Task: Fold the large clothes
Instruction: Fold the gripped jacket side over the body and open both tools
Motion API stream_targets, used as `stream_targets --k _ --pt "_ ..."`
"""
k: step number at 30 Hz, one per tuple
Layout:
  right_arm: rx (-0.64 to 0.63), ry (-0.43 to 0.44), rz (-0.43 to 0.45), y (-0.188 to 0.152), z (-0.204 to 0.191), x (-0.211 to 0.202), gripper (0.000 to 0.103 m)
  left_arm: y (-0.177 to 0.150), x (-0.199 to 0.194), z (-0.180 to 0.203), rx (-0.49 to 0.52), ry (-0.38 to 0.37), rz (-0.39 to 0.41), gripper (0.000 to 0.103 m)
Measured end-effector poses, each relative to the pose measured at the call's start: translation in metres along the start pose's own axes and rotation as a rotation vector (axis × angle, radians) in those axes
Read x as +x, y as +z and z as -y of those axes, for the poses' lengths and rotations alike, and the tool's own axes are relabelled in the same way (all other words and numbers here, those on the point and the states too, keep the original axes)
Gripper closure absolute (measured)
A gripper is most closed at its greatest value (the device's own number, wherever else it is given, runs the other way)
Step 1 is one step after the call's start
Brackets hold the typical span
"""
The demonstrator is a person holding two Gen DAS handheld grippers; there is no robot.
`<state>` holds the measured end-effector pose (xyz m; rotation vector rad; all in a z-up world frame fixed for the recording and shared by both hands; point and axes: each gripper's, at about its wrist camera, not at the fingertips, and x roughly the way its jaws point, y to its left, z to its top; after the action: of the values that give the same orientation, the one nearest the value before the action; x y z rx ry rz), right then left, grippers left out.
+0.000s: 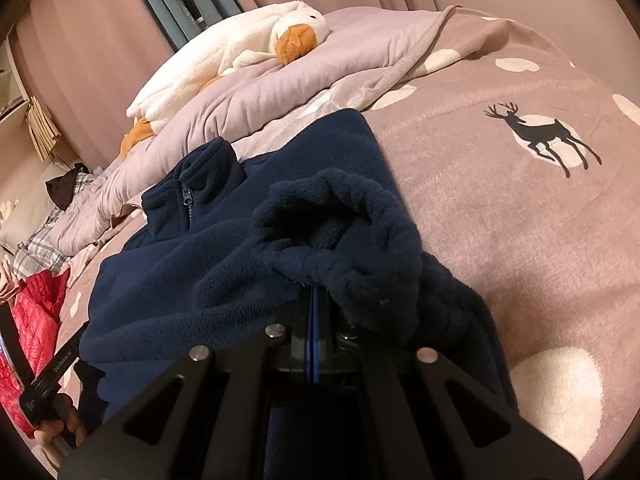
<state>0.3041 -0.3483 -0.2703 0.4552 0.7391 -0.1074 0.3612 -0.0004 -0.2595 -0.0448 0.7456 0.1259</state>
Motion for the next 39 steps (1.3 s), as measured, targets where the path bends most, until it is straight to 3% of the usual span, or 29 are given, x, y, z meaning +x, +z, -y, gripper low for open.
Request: stream_targets --k 3,7,10,12,15,18,20,21,22,25,27,28,30,32,34,39 --pt "0.0 0.0 0.001 0.0 0.0 0.0 0.103 0.0 -0.001 0.0 0.003 -0.006 0.007 0.044" --pt "-0.001 -0.002 0.002 0.0 0.0 0.001 0.103 0.0 -0.009 -0.002 -0.002 -0.062 0.042 0.058" --pt "-0.008 -0.008 0.004 0.0 -0.001 0.001 0.103 0.003 -0.026 -0.014 -0.065 -0.114 0.096 0.07" --pt "-0.015 -0.009 0.007 0.002 -0.003 -0.003 0.103 0.007 -0.04 -0.023 -0.11 -0.152 0.117 0.073" --pt "-0.059 -0.049 0.006 0.007 -0.015 -0.015 0.103 0.014 -0.053 -0.011 -0.009 -0.213 0.118 0.073" --pt "-0.135 -0.11 0.083 0.015 -0.036 -0.039 0.089 0.013 -0.064 0.017 0.159 -0.193 0.173 0.073" --pt "-0.193 -0.151 0.121 0.021 -0.048 -0.048 0.062 0.01 -0.05 0.034 0.196 -0.237 0.095 0.073" --pt "-0.206 -0.165 0.133 0.023 -0.049 -0.051 0.058 0.007 -0.039 0.039 0.177 -0.28 0.052 0.073" --pt "-0.211 -0.178 0.14 0.024 -0.048 -0.053 0.057 0.001 -0.028 0.044 0.166 -0.275 0.04 0.073" --pt "-0.201 -0.226 0.123 0.019 -0.033 -0.046 0.057 -0.008 -0.02 0.065 0.254 -0.21 0.038 0.074" --pt "-0.197 -0.295 0.091 0.009 -0.016 -0.031 0.055 -0.008 -0.017 0.069 0.278 -0.248 0.024 0.074" --pt "-0.187 -0.315 0.061 0.002 -0.008 -0.021 0.047 -0.007 -0.013 0.065 0.263 -0.269 0.009 0.074" --pt "-0.094 -0.218 0.011 0.0 0.012 -0.012 0.041 -0.005 -0.012 0.058 0.236 -0.299 0.007 0.074" --pt "-0.014 -0.157 0.015 0.004 0.028 -0.015 0.037 -0.007 -0.012 0.06 0.242 -0.291 0.011 0.074" --pt "0.008 -0.149 -0.001 0.003 0.035 -0.009 0.033 -0.009 -0.013 0.064 0.258 -0.265 0.014 0.074" --pt "-0.021 -0.182 0.002 0.003 0.028 -0.009 0.032 -0.015 -0.015 0.078 0.333 -0.174 0.027 0.072"
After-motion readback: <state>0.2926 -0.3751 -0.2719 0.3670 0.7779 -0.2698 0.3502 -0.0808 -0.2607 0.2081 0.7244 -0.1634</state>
